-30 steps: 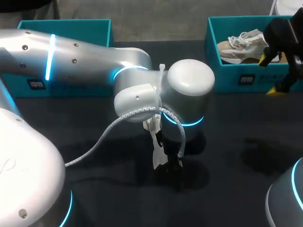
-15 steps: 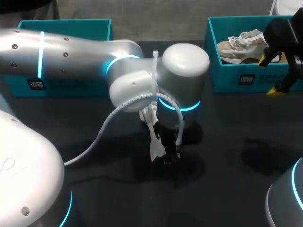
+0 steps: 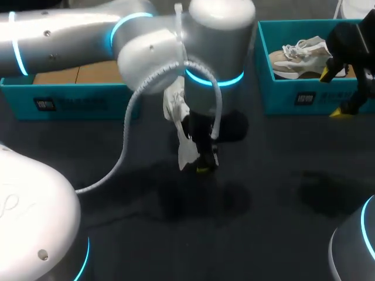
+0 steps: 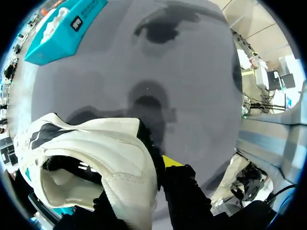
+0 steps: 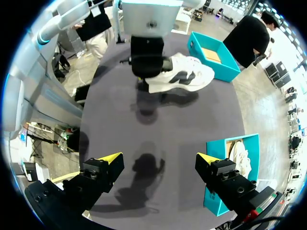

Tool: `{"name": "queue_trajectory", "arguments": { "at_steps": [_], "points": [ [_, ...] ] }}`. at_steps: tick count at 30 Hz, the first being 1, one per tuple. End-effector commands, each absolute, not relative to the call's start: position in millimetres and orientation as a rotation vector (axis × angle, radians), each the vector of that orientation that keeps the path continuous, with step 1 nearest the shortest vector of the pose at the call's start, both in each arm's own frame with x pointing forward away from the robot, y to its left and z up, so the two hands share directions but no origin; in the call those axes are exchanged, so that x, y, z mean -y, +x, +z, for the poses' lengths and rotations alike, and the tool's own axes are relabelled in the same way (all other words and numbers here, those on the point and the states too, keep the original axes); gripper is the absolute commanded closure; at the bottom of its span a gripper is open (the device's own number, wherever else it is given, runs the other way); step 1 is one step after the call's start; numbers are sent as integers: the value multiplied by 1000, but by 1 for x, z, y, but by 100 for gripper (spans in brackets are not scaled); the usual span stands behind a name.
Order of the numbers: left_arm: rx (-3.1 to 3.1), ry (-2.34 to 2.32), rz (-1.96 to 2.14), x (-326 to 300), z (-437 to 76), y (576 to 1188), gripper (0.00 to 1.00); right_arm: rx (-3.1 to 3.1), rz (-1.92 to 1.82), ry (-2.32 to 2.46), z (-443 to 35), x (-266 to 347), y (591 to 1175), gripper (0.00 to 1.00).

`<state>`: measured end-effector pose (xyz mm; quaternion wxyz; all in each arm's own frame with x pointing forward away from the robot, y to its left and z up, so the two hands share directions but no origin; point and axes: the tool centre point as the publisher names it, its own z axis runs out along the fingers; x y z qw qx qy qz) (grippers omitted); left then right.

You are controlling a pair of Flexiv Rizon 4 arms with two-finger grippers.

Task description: Take the shoe out of the shoebox, open the shoe tongue, remove and reinsert the insole, then place the shoe into the shoebox

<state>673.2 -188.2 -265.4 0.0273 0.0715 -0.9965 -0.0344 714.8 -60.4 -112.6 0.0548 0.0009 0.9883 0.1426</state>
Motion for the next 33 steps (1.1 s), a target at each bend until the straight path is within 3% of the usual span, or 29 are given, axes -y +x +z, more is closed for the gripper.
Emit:
{"name": "queue_trajectory", "arguments": {
  "at_steps": [1,9,33],
  "points": [
    [3103,203,-95,180,-205,675,100,-3007,428,4,-112,59,717,0],
    [3154,202,-151,183,-179,675,100,-3007,428,4,-112,59,717,0],
    [3132,177,-116,165,-178,685,100,-3007,428,4,-112,59,717,0]
  ]
}}
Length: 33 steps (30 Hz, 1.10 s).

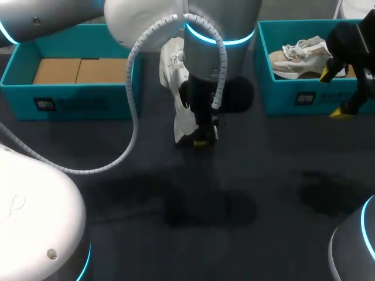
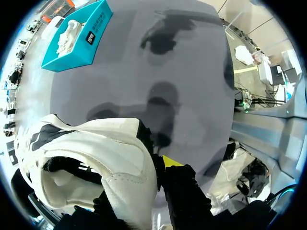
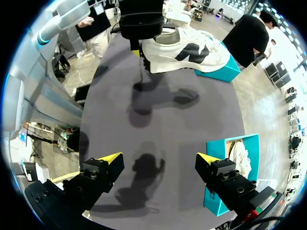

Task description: Take the shoe out of the shoebox, open the shoe tongue, remove and reinsert the insole, then place the shoe into the shoebox

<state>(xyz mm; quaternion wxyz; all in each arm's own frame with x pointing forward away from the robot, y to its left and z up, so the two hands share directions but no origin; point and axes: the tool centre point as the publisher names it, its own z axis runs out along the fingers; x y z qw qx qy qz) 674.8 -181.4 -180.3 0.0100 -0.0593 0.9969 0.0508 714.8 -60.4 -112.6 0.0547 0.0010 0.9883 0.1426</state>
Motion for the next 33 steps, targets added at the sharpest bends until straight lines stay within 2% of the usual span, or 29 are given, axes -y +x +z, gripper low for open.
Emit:
{"name": "queue_trajectory", "arguments": {
  "at_steps": [1,12,25,33],
  "points": [
    [-3137,-177,117,160,-177,687,100,-3007,428,4,-112,59,717,0],
    [-3177,-181,116,113,-175,718,100,-3007,428,4,-112,59,717,0],
    [-3187,163,39,59,-170,744,100,-3007,428,4,-112,59,717,0],
    [-3235,151,32,22,-174,772,100,-3007,428,4,-112,59,717,0]
  ]
}}
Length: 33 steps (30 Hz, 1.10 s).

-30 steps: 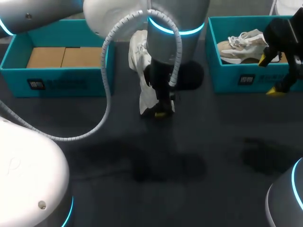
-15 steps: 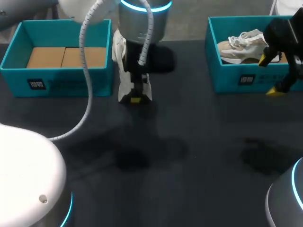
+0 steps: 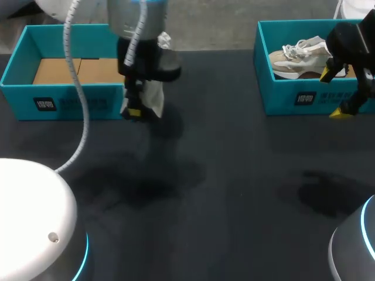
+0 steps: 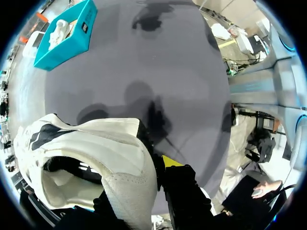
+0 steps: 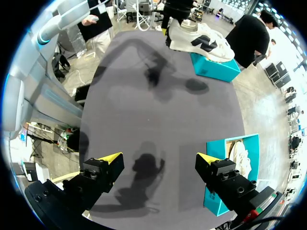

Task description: Take the shoe out of the shoebox, open the shoe tongue, remove and reinsert the insole, then place the shoe into the shoebox

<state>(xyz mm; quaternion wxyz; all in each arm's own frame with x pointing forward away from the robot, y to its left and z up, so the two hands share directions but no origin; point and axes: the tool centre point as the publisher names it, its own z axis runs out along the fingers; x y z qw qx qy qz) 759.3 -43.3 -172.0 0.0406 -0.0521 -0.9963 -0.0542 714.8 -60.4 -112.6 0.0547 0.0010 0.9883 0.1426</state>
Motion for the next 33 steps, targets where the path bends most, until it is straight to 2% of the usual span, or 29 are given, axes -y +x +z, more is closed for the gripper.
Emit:
{"name": "queue_trajectory", "arguments": {
  "at_steps": [1,8,33],
  "points": [
    [3032,-170,-15,18,-174,775,100,-3007,428,4,-112,59,717,0],
    [3004,-292,-28,-3,-184,794,100,-3007,428,4,-112,59,717,0],
    [3028,-179,-53,-108,-183,873,100,-3007,428,4,-112,59,717,0]
  ]
}}
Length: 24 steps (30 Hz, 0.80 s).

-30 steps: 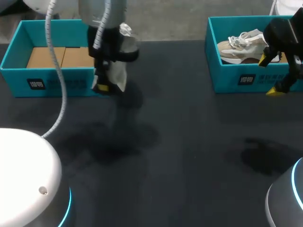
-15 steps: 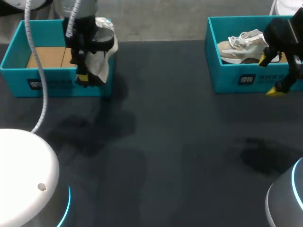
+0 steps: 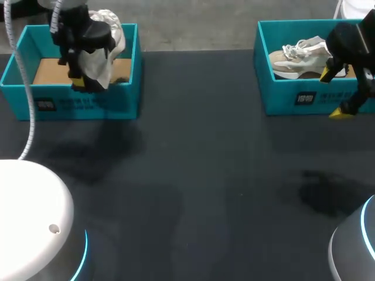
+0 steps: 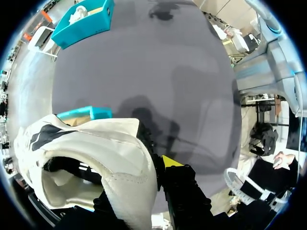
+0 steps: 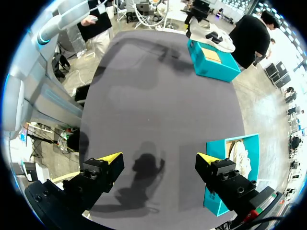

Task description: Take the shoe out of the shoebox, open the shoe tongue, remove and reinsert the insole, then place the shoe into the shoebox

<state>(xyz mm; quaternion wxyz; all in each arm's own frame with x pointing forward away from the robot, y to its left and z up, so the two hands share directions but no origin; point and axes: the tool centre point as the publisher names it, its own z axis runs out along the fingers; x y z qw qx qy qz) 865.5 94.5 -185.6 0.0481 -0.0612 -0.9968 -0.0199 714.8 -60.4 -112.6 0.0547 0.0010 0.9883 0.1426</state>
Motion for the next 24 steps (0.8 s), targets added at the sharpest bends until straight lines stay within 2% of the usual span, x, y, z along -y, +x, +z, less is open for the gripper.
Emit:
{"name": "queue_trajectory", "arguments": {
  "at_steps": [1,7,24],
  "points": [
    [3029,-186,-68,-112,-183,874,100,-3007,428,4,-112,59,717,0],
    [3034,-216,-132,-131,-180,878,100,-3007,428,4,-112,59,717,0],
    [3034,-216,-132,-131,-180,878,100,-3007,428,4,-112,59,717,0]
  ]
}}
